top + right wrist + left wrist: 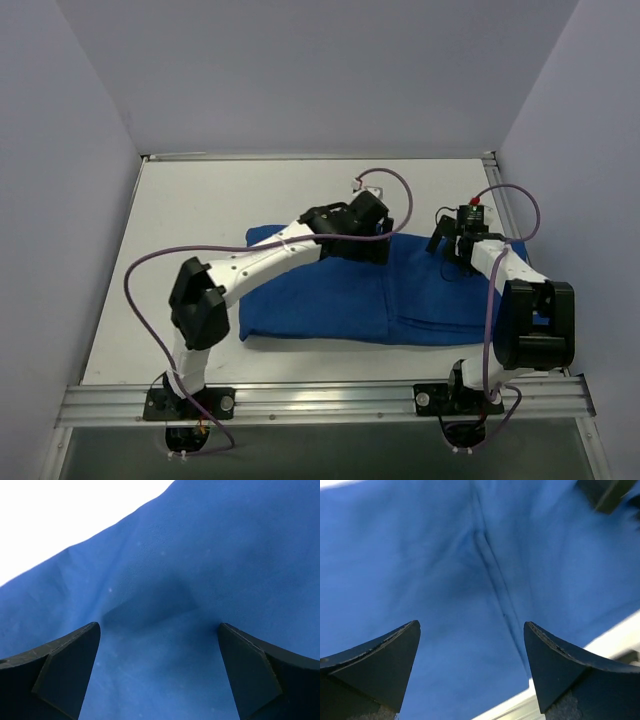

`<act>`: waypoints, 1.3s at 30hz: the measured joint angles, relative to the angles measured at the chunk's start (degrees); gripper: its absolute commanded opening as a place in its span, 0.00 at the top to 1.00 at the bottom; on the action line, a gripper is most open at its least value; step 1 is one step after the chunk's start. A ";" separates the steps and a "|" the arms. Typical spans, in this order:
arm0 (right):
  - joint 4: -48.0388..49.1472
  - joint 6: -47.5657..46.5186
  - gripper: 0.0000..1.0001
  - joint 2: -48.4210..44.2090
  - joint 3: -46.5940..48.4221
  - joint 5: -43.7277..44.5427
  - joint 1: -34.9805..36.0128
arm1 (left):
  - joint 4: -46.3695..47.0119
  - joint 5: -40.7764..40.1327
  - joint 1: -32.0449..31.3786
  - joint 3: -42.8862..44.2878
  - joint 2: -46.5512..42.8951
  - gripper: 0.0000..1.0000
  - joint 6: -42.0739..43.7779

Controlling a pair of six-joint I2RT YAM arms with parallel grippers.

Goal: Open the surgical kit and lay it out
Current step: Open the surgical kit at the center of the board.

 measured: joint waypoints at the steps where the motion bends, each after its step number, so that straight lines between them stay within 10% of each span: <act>1: 0.57 0.33 0.00 -0.13 -0.24 0.02 -0.13 | -1.18 -0.52 -0.94 2.56 3.34 0.06 -0.28; 13: 1.75 2.19 0.00 -0.37 -1.64 0.24 -0.85 | -10.58 -3.78 -3.08 15.96 16.37 0.00 -3.08; 31: 2.16 2.36 0.00 0.55 -1.64 -1.18 -0.85 | -11.67 -4.26 -2.80 23.78 24.79 0.42 -6.69; 39: 2.21 2.34 0.00 1.44 -1.64 -1.38 -0.85 | -10.60 -3.93 -2.62 23.19 24.59 0.46 -7.32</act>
